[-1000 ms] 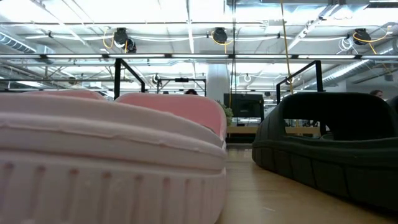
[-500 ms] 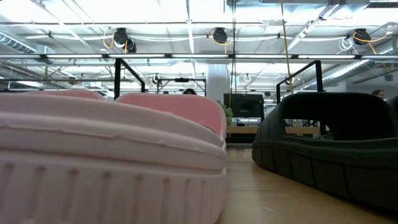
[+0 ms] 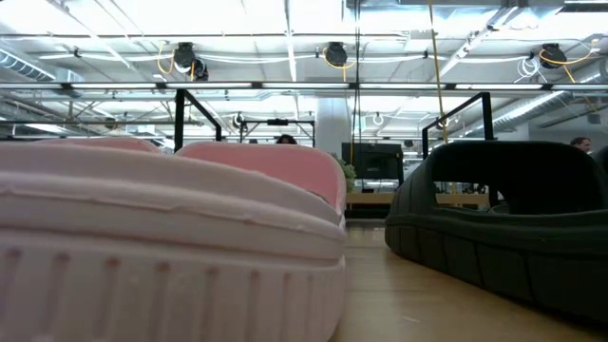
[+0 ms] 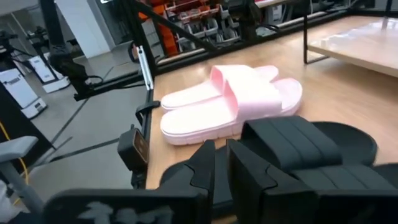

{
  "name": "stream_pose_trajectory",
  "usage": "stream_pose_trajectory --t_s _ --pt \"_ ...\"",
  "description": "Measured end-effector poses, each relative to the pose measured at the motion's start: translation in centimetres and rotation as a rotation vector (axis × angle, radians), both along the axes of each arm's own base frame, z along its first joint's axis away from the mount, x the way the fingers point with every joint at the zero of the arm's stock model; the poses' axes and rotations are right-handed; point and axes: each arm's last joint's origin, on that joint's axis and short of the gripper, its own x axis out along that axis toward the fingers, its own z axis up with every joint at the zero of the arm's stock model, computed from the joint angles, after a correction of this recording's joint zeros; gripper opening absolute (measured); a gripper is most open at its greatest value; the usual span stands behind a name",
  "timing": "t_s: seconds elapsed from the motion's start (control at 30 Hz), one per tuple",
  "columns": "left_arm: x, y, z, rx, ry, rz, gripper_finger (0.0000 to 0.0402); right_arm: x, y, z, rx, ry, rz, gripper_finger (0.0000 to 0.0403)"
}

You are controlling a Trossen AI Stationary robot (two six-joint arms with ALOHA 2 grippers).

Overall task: Pick and place slides into the shelf
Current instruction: Put the left pink slipper on the shelf

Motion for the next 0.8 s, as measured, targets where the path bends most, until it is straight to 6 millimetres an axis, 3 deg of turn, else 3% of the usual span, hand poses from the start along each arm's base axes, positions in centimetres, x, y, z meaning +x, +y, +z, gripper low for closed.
stream_pose_trajectory --t_s 0.17,0.4,0.57,0.8 --pt "0.2 0.0 -0.4 -0.009 0.008 0.044 0.0026 0.4 0.4 0.7 -0.036 -0.022 0.02 0.0029" --pt "2.7 -0.2 -3.4 0.035 0.077 0.148 0.0026 0.5 0.5 1.0 -0.073 -0.03 0.032 0.0029" --pt "3.9 -0.1 -4.7 0.048 0.167 0.085 0.0026 0.4 0.5 1.0 -0.062 -0.031 0.031 0.0029" --pt "4.4 -0.6 -4.7 -0.024 0.159 0.053 0.0026 0.5 0.5 1.0 -0.062 -0.031 0.033 0.0029"
